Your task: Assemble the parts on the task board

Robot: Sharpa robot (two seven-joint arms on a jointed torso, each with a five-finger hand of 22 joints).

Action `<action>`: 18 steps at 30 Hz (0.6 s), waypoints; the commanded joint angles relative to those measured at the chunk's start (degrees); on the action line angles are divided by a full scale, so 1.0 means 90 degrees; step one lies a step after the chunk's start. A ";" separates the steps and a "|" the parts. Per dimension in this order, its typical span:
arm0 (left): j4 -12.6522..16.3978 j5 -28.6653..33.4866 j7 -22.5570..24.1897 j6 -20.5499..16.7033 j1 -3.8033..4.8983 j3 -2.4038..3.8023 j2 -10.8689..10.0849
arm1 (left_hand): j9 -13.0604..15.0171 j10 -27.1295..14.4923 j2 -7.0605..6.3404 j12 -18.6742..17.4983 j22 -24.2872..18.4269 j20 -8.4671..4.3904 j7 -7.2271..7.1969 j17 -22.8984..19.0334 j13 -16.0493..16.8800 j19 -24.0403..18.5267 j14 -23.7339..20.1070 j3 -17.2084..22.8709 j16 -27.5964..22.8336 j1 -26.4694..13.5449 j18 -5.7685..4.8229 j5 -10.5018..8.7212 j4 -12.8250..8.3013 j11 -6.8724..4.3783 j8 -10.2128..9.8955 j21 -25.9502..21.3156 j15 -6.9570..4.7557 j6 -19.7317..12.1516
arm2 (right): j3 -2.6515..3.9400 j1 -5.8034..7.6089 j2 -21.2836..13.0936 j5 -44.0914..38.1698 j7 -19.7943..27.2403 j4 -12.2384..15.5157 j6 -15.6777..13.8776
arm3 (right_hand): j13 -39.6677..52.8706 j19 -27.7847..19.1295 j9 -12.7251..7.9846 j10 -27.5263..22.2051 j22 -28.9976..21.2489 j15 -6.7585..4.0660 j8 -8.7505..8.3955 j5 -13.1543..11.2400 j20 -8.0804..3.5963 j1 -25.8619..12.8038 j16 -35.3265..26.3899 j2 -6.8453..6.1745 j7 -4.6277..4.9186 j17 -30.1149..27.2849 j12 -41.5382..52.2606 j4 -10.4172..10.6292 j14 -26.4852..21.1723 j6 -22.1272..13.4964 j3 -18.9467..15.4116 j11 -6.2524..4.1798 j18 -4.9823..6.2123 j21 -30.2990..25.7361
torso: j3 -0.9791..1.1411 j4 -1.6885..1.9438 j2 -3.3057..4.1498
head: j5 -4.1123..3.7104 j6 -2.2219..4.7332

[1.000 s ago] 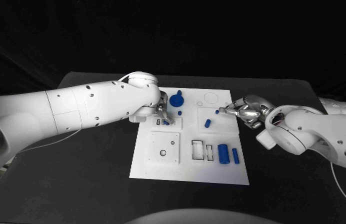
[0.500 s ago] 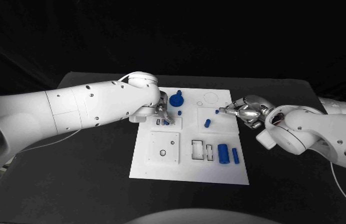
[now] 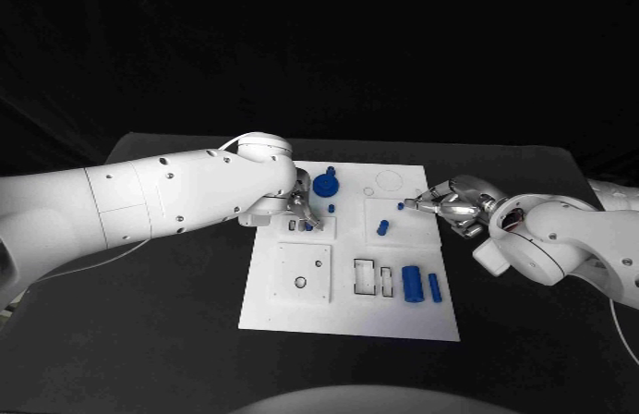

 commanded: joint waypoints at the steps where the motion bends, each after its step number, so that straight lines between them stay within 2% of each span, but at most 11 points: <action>1: 0.0003 0.0031 -0.0932 0.0043 0.0000 0.0000 0.0014 | 0.0006 0.0662 -0.0006 0.0015 0.1677 0.0052 -0.0009 0.1676 0.1670 0.0659 0.0674 -0.0049 0.0016 -0.0079 -0.0095 -0.0038 0.0003 0.0010 -0.0022 0.0016 -0.0004 0.0053 | -0.0002 -0.0005 0.0001 -0.0068 -0.0018 0.0000 0.0099 | 0.1674 0.0655 -0.0007 0.0667 0.1677 0.0049 0.0022 -0.0012 0.0045 -0.0011 0.0026 0.0056 0.0015 0.1677 0.0018 -0.0007 0.0652 -0.0038 -0.0044 0.0064 -0.0042 0.0029 | -0.0001 0.0004 -0.0001 | -0.0001 0.0001; 14: 0.0004 0.0031 -0.0894 -0.0053 -0.0001 0.0001 0.0006 | 0.0030 0.0662 0.0007 0.0015 0.1677 0.0056 -0.0014 0.1676 0.1670 0.0659 0.0674 -0.0127 0.0016 -0.0193 -0.0095 -0.0045 0.0002 0.0006 -0.0029 0.0016 -0.0005 0.0084 | -0.0002 -0.0007 0.0004 -0.0068 -0.0021 -0.0007 0.0104 | 0.1674 0.0655 -0.0007 0.0667 0.1677 0.0049 0.0022 -0.0012 0.0045 -0.0011 0.0026 0.0056 0.0015 0.1677 0.0018 -0.0007 0.0652 -0.0038 -0.0044 0.0064 -0.0042 0.0029 | -0.0001 0.0006 -0.0001 | -0.0011 0.0017; 18: 0.0019 0.0031 -0.0854 -0.0109 -0.0001 0.0002 -0.0013 | 0.0069 0.0662 0.0017 0.0015 0.1677 0.0062 -0.0010 0.1676 0.1670 0.0659 0.0674 -0.0316 0.0016 -0.0474 -0.0095 -0.0276 0.0001 0.0009 -0.0040 0.0016 -0.0004 0.0120 | -0.0002 -0.0008 0.0005 -0.0069 -0.0019 -0.0009 0.0103 | 0.1674 0.0655 -0.0007 0.0667 0.1677 0.0049 0.0022 -0.0012 0.0045 -0.0011 0.0026 0.0056 0.0015 0.1677 0.0018 -0.0007 0.0652 -0.0038 -0.0044 0.0064 -0.0042 0.0029 | 0.0000 0.0005 -0.0002 | -0.0006 0.0021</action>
